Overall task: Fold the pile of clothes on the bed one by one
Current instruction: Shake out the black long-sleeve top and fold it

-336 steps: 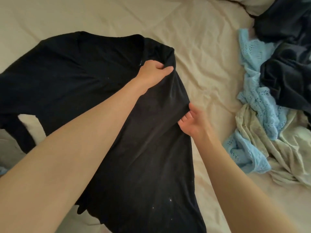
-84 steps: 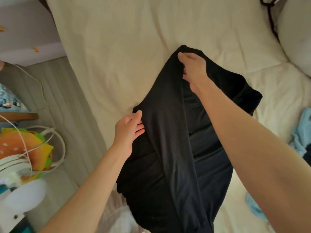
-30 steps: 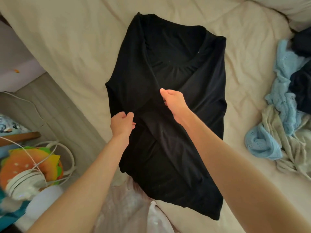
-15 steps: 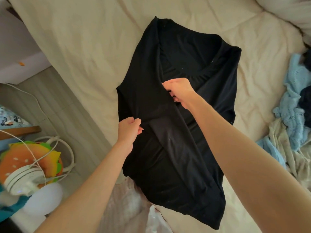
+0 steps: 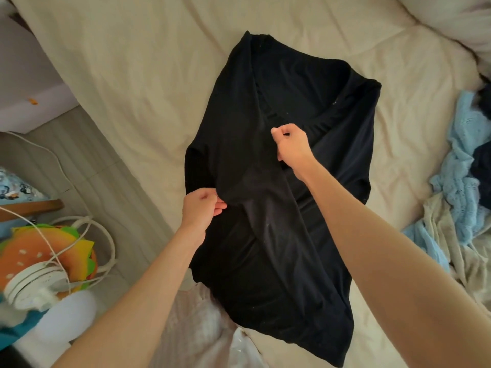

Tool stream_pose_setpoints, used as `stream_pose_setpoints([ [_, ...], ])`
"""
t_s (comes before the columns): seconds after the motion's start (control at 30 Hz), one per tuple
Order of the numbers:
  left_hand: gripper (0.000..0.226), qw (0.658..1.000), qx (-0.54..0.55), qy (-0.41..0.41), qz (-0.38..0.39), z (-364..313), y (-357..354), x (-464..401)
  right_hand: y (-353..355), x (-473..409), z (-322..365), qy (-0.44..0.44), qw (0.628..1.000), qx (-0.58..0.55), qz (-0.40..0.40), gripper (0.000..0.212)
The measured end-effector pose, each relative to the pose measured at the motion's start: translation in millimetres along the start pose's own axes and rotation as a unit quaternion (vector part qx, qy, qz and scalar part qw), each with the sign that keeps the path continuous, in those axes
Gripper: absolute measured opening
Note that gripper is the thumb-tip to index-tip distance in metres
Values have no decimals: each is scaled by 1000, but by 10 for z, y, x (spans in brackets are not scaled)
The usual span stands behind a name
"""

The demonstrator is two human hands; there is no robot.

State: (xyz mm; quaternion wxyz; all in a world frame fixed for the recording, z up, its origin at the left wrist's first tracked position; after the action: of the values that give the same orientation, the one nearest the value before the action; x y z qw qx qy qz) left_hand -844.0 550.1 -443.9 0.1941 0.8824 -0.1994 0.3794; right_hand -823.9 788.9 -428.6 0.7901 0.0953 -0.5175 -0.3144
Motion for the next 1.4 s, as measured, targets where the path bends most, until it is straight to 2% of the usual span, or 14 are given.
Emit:
stream_pose_setpoints([
  [0.07, 18, 1000, 21, 5, 21, -11, -28, 56, 18, 111, -73, -10, 996, -74, 52, 12],
  [0.13, 14, 998, 45, 18, 33, -1, -81, 146, 39, 265, -233, -14, 993, -93, 76, 10],
  [0.27, 11, 998, -41, -34, 22, 79, -192, 352, 92, 584, -871, -54, 993, -81, 66, 29],
  [0.33, 5, 997, -58, -45, 14, 156, -247, 447, 161, 721, -1219, -66, 995, -47, 54, 28],
  [0.43, 3, 997, -69, -36, 24, 298, -327, 553, 305, 849, -1686, -52, 996, 72, 17, 21],
  [0.57, 15, 988, -136, -71, 11, 426, -371, 651, 455, 931, -2179, -28, 984, 175, -13, 34],
  [0.67, 23, 990, -122, -67, 23, 532, -498, 765, 518, 970, -2493, -60, 981, 182, -8, 39],
  [0.77, 17, 987, -131, -64, 61, 707, -719, 991, 570, 1037, -2824, -113, 983, 142, 25, 38],
  [0.9, 15, 980, -157, -73, 93, 969, -922, 1306, 570, 1222, -3132, -115, 975, 165, 91, 47],
  [1.0, 30, 975, -169, -71, 129, 1099, -972, 1434, 600, 1356, -3336, -129, 975, 141, 116, 28],
  [1.07, 34, 976, -140, -55, 155, 1177, -983, 1518, 658, 1445, -3432, -159, 978, 53, 122, 17],
  [1.23, 29, 981, -14, 3, 194, 1367, -1147, 1794, 831, 1632, -3597, -199, 970, -131, 52, 9],
  [1.33, 26, 978, -67, 10, 197, 1523, -1192, 1865, 920, 1732, -3710, -200, 978, -42, -26, 9],
  [1.4, 24, 990, -92, -25, 109, 1531, -937, 1745, 1014, 1829, -3725, -175, 977, 39, -119, 16],
])
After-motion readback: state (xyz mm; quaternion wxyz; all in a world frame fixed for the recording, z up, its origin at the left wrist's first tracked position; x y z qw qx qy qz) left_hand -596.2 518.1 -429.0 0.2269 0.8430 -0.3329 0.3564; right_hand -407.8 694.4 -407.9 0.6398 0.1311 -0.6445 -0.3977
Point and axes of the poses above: each hand's wrist, its own x-axis away from the middle knuckle, its own y-axis out of the back of the hand, z = x × y, the point moved 7 cm from there along -x, towards the middle knuckle, and after that the axes turned 11 degrees about -y, right-handed, at the moved point
